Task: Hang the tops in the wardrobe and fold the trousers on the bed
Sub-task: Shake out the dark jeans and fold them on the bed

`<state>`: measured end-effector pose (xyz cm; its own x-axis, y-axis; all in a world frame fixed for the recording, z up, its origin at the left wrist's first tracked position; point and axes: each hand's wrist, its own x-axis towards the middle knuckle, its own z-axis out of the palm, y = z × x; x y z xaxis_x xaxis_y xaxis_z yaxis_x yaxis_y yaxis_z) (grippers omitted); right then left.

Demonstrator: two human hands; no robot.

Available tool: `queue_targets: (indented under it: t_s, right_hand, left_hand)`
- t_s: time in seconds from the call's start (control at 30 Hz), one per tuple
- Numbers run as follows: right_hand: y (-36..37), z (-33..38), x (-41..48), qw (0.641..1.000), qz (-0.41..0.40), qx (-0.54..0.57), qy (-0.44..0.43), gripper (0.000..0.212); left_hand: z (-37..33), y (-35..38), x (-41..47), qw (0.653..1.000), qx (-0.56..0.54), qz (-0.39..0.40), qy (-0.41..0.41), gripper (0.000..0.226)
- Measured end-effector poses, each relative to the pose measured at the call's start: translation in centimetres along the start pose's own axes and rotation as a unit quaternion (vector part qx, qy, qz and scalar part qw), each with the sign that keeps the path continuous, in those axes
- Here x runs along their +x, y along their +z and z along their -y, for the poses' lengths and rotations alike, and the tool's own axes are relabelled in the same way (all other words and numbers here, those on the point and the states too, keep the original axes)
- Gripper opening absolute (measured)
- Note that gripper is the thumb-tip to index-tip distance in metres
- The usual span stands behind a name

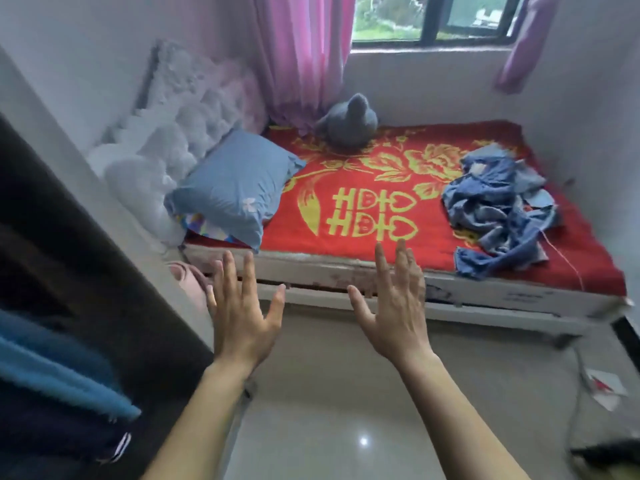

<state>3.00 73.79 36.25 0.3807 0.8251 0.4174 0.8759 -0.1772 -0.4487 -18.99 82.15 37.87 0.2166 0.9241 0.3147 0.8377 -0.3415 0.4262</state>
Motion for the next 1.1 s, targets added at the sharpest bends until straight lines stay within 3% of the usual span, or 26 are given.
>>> queue_targets:
  t_s: [0.23,0.4,0.57,0.8,1.1]
  right_hand:
    - [-8.5,-19.7,0.3,0.984,-0.015,-0.049,0.171,0.093]
    - [-11.2,-27.2,0.9,0.970,-0.040,-0.020,0.237,0.100]
    - [-10.7,-32.1,5.3,0.964,-0.048,-0.007,0.260,0.103]
    - [-7.4,-39.4,15.9,0.973,-0.017,-0.042,0.227,0.108]
    - [-4.5,-49.8,29.0,0.945,0.069,-0.069,0.311,0.101]
  left_hand:
    - [-20.2,12.9,2.6,0.982,-0.015,0.119,0.147,0.083]
    - [-28.8,17.7,3.9,0.964,-0.018,0.159,0.212,0.083]
    - [-33.0,22.1,7.8,0.960,-0.030,0.170,0.220,0.084]
    - [-36.6,30.8,18.6,0.961,-0.047,0.191,0.193,0.083]
    - [-40.5,40.9,34.5,0.957,-0.084,0.232,0.152,0.079]
